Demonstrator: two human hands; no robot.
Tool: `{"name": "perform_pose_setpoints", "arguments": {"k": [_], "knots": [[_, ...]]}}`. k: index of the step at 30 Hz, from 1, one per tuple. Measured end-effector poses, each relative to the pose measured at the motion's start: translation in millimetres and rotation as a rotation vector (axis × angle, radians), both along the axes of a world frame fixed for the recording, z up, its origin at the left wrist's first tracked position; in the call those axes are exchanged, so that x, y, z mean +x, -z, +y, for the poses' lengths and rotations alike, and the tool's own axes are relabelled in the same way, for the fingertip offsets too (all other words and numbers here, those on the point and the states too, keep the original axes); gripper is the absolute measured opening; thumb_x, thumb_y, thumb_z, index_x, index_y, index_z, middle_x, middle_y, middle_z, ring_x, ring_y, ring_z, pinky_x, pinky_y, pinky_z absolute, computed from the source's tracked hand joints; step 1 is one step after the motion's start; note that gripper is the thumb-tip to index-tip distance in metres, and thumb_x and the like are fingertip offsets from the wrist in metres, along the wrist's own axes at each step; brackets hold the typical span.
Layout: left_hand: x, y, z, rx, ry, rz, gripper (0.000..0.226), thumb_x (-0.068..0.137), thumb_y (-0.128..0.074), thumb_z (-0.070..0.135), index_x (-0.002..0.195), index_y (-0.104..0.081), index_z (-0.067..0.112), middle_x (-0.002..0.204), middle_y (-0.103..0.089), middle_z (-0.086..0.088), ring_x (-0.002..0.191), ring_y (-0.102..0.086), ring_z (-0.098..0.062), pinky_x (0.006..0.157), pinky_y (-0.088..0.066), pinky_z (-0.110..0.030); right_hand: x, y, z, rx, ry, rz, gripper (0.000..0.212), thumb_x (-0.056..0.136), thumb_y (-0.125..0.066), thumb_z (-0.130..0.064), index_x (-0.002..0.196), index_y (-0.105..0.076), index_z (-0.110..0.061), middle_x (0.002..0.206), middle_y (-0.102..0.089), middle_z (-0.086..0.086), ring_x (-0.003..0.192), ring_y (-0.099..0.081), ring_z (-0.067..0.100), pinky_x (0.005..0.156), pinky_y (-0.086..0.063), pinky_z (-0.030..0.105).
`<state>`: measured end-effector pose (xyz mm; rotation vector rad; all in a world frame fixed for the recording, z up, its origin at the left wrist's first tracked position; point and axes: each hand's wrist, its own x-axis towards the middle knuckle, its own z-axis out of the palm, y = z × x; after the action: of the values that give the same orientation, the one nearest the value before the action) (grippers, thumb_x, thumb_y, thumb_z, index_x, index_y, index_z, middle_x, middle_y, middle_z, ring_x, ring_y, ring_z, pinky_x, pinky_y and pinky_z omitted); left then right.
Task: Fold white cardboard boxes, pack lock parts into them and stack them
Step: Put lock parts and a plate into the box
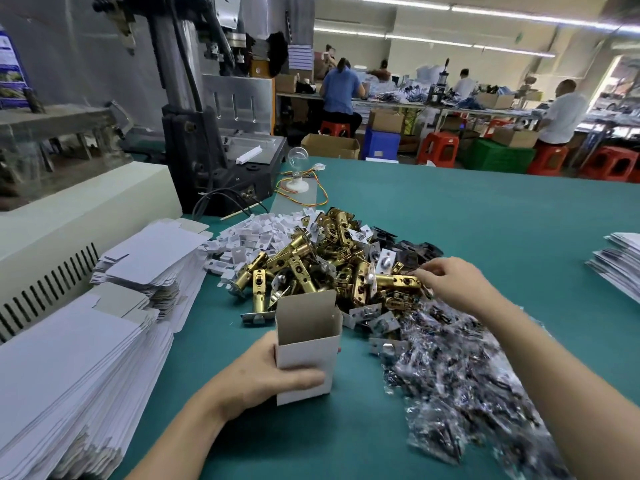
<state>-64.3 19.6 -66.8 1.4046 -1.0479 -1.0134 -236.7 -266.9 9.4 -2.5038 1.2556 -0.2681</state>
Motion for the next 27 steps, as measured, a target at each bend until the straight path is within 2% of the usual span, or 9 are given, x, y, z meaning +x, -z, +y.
{"name": "perform_pose_setpoints", "arguments": {"k": [2, 7, 10, 12, 16, 18, 20, 24, 27], "knots": [[1, 0, 1, -0.01, -0.014, 0.01, 0.064, 0.074, -0.087, 0.033, 0.131, -0.063, 0.02, 0.133, -0.07, -0.014, 0.127, -0.064, -0.033, 0.109, -0.051, -0.047, 1, -2, -1, 0.046, -0.036, 0.053, 0.031, 0.104, -0.055, -0.039, 0.11, -0.075, -0.018, 0.092, -0.074, 0.0, 0.073, -0.062, 0.013, 0.064, -0.046, 0.024], [3, 1, 2, -0.002, -0.006, 0.027, 0.059, 0.077, -0.088, 0.035, 0.131, -0.066, 0.029, 0.133, -0.072, -0.005, 0.126, -0.067, -0.024, 0.109, -0.053, -0.042, 4, -4, 0, 0.114, -0.039, 0.003, 0.022, 0.101, -0.062, -0.035, 0.107, -0.076, -0.019, 0.097, -0.077, 0.008, 0.08, -0.068, 0.022, 0.068, -0.051, 0.029], [2, 0, 1, -0.008, -0.005, 0.034, 0.051, 0.077, -0.088, 0.036, 0.125, -0.07, 0.038, 0.133, -0.071, -0.006, 0.126, -0.067, -0.026, 0.109, -0.053, -0.042, 2, 1, -1, 0.237, -0.003, -0.119, 0.014, 0.098, -0.068, -0.028, 0.094, -0.076, -0.017, 0.086, -0.072, 0.006, 0.069, -0.055, 0.019, 0.06, -0.042, 0.029], [2, -1, 0, -0.008, 0.0, 0.039, 0.048, 0.077, -0.088, 0.037, 0.122, -0.071, 0.041, 0.133, -0.071, -0.008, 0.126, -0.066, -0.027, 0.108, -0.053, -0.044, -1, 5, -2, 0.32, 0.033, -0.215, 0.008, 0.097, -0.071, -0.023, 0.09, -0.071, -0.02, 0.091, -0.07, 0.003, 0.075, -0.056, 0.016, 0.06, -0.042, 0.026], [3, 0, -1, -0.001, 0.006, 0.047, 0.049, 0.077, -0.088, 0.038, 0.121, -0.07, 0.044, 0.134, -0.071, -0.009, 0.126, -0.067, -0.026, 0.109, -0.054, -0.044, -1, 8, -5, 0.354, -0.009, -0.22, 0.021, 0.092, -0.077, -0.022, 0.108, -0.063, -0.022, 0.103, -0.067, 0.0, 0.088, -0.062, 0.012, 0.066, -0.043, 0.025], [3, 0, 0, -0.005, 0.014, 0.047, 0.05, 0.077, -0.088, 0.037, 0.123, -0.069, 0.045, 0.134, -0.071, -0.005, 0.126, -0.067, -0.022, 0.104, -0.056, -0.038, -1, 8, -4, 0.266, -0.072, -0.166, 0.035, 0.089, -0.079, -0.022, 0.116, -0.058, -0.032, 0.102, -0.065, -0.001, 0.086, -0.063, 0.012, 0.063, -0.044, 0.023], [3, -1, 0, -0.013, 0.022, 0.043, 0.052, 0.078, -0.087, 0.035, 0.125, -0.069, 0.043, 0.134, -0.072, -0.001, 0.125, -0.067, -0.018, 0.1, -0.056, -0.03, -1, 9, -3, 0.11, -0.12, -0.085, 0.034, 0.088, -0.08, -0.023, 0.113, -0.061, -0.037, 0.101, -0.064, -0.002, 0.081, -0.062, 0.009, 0.063, -0.046, 0.024], [4, 2, 1, -0.005, 0.006, 0.046, 0.065, 0.077, -0.087, 0.034, 0.137, -0.061, 0.028, 0.135, -0.072, 0.0, 0.128, -0.066, -0.02, 0.101, -0.056, -0.031, -1, 13, 0, -0.05, -0.145, -0.064, 0.028, 0.086, -0.082, -0.024, 0.111, -0.071, -0.029, 0.098, -0.062, -0.004, 0.092, -0.062, 0.018, 0.08, -0.052, 0.035], [5, 3, 1, -0.004, -0.002, 0.039, 0.067, 0.078, -0.087, 0.034, 0.138, -0.059, 0.024, 0.135, -0.072, 0.001, 0.127, -0.067, -0.018, 0.1, -0.055, -0.029, -8, 6, 0, -0.103, -0.211, -0.175, 0.027, 0.083, -0.085, -0.022, 0.107, -0.071, -0.026, 0.101, -0.066, -0.004, 0.097, -0.061, 0.014, 0.085, -0.047, 0.031]]}}
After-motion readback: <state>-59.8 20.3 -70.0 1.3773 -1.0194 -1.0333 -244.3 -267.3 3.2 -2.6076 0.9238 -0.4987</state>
